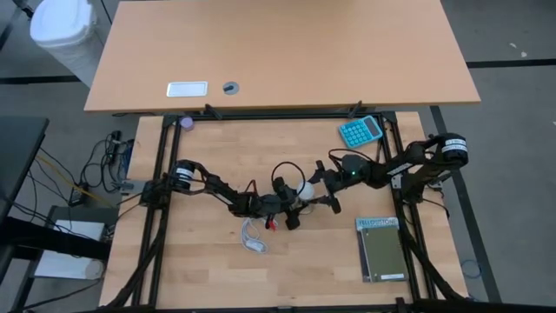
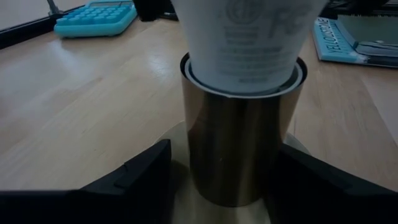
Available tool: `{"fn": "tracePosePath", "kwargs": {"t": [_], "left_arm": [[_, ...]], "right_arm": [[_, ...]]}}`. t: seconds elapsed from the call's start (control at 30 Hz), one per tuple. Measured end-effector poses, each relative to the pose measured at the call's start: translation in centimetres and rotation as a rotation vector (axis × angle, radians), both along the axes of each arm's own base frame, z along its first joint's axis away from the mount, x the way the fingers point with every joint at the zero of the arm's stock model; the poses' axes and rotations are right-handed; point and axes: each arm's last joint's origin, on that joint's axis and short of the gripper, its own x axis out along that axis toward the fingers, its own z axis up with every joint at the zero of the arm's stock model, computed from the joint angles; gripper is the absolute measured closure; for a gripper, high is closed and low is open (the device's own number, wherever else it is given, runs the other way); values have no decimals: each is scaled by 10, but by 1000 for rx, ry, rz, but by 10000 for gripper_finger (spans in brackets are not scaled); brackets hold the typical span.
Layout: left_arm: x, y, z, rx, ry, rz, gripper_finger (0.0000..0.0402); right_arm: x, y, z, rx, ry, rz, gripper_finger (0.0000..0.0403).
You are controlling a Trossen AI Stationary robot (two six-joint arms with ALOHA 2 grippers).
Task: Screw lightbulb
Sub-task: Insert the lightbulb into the socket
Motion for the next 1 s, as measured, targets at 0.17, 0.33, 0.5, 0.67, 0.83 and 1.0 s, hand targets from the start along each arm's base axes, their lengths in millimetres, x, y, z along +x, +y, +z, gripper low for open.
{"fn": "tracePosePath", "kwargs": {"t": [0.17,0.33,0.5,0.67,0.83,1.0], "left_arm": [[0,0,0,-11,-4,4,133],[0,0,0,-10,-6,9,133],[0,0,0,-10,-6,18,133],[0,1,0,-7,-5,27,133],[0,1,0,-6,-4,31,133],[-1,2,0,-14,-7,67,133]], "right_arm": [[4,2,2,-16,-4,-12,130],[13,0,2,-35,20,-14,135],[24,-2,-5,-30,23,-12,137],[26,-2,-5,-24,-12,-14,155],[26,-2,-7,-5,-7,-15,183],[23,-2,-8,18,-2,-36,196]]}}
